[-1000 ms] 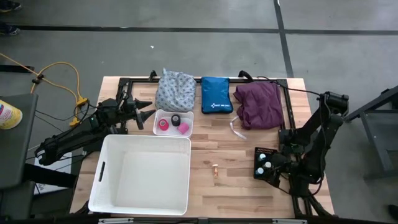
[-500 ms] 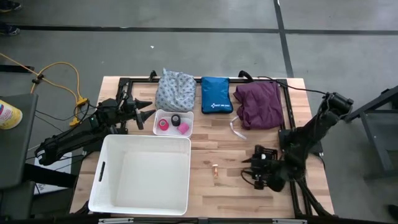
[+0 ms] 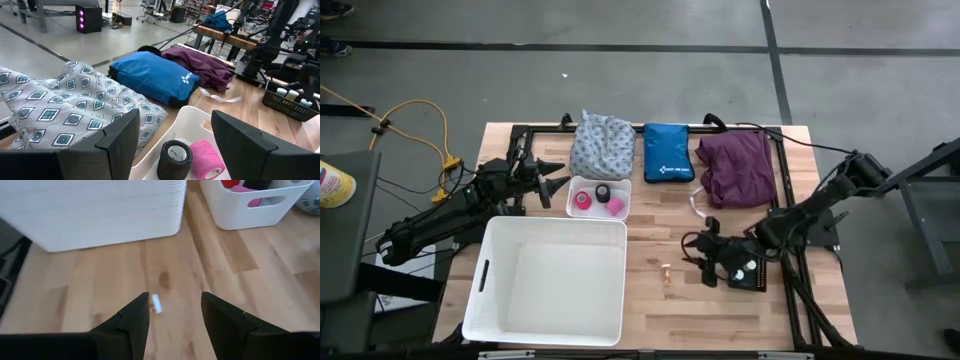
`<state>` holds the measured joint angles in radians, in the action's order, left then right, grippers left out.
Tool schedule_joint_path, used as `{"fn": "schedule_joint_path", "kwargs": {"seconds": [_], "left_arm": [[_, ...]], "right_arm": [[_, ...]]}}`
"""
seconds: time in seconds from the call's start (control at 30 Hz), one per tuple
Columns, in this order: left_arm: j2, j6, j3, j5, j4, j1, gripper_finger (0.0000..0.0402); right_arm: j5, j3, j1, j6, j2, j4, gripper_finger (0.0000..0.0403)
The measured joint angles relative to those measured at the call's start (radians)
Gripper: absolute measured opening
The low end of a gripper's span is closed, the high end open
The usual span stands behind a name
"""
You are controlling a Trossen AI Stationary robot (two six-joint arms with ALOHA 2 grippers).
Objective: Pick & place medical supplies in basket/bin
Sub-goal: Put the yellow pill bottle into the black bin
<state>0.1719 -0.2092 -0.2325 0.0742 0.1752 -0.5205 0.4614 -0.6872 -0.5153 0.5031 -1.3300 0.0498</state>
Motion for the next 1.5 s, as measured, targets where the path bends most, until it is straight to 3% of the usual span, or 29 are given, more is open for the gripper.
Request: {"fn": "schedule_joint_path", "kwargs": {"seconds": [0.6,0.87,1.13,1.5], "left_arm": [[0.000,0.000,0.000,0.000,0.000,0.000,0.0240],[0.000,0.000,0.000,0.000,0.000,0.000,0.0240],[0.000,0.000,0.000,0.000,0.000,0.000,0.0240],[0.000,0.000,0.000,0.000,0.000,0.000,0.0240]], "right_arm": [[-0.016,0.000,0.047,0.021,0.000,0.004,0.0166],[0.016,-0.043,0.046,-0.053,0.000,-0.048,0.0166],[0.123,-0.305,0.045,-0.080,-0.144,0.141,0.0166],[0.169,-0.744,0.050,0.112,-0.437,0.505,0.0166]]}}
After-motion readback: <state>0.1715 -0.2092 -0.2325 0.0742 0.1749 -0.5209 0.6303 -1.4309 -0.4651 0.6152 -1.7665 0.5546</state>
